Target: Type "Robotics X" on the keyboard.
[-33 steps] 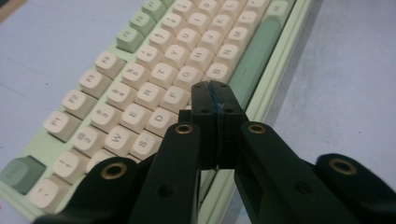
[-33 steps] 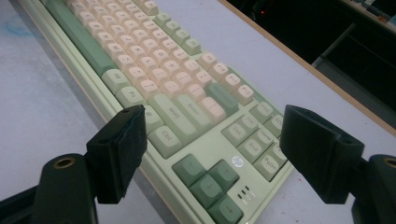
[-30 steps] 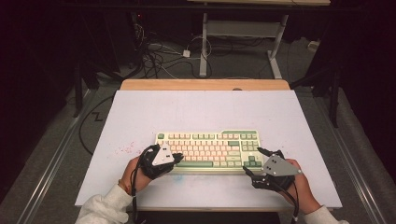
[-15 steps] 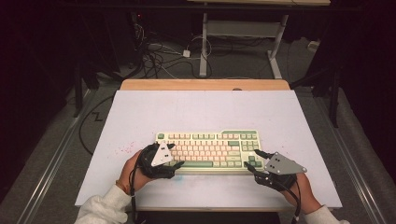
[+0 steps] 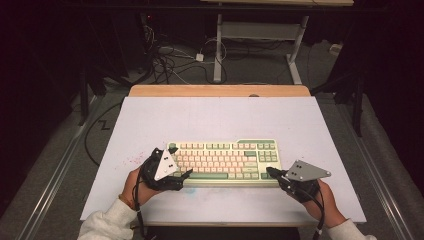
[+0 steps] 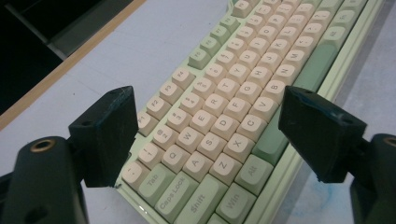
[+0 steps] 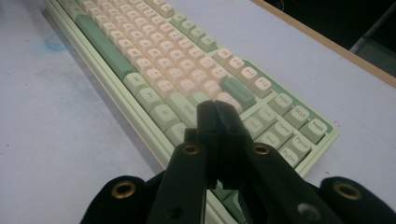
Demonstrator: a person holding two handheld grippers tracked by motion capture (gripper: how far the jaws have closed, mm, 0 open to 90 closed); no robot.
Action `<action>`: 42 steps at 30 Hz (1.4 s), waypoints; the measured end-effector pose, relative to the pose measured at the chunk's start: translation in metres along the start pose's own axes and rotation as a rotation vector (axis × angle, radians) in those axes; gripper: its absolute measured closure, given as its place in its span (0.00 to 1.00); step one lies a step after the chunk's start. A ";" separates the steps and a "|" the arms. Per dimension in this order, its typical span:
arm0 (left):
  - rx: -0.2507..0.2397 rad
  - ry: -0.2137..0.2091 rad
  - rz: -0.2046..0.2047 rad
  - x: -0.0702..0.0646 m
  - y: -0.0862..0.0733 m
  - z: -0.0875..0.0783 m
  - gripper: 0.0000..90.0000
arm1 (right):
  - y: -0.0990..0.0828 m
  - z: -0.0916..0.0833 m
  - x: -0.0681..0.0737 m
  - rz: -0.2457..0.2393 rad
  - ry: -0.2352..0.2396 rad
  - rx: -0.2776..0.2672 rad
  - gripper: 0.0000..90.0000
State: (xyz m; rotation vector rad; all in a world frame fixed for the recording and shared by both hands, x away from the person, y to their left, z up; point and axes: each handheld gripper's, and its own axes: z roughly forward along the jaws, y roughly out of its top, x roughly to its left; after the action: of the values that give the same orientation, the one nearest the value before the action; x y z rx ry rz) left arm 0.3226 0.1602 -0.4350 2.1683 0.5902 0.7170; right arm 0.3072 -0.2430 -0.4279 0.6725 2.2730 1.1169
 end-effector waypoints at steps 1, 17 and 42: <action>0.000 0.000 -0.012 0.001 -0.001 -0.001 0.21 | 0.000 0.001 -0.001 0.002 0.002 0.004 1.00; 0.027 0.024 -0.051 0.009 -0.020 -0.015 0.21 | 0.015 0.031 0.003 -0.032 0.029 0.091 1.00; 0.049 -0.003 -0.040 0.008 -0.022 -0.013 0.21 | 0.019 0.068 0.010 -0.053 0.035 0.158 1.00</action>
State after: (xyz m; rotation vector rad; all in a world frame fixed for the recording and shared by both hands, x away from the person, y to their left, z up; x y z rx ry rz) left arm 0.3160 0.1849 -0.4425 2.1962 0.6538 0.6848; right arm 0.3474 -0.1880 -0.4504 0.6541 2.4133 0.9382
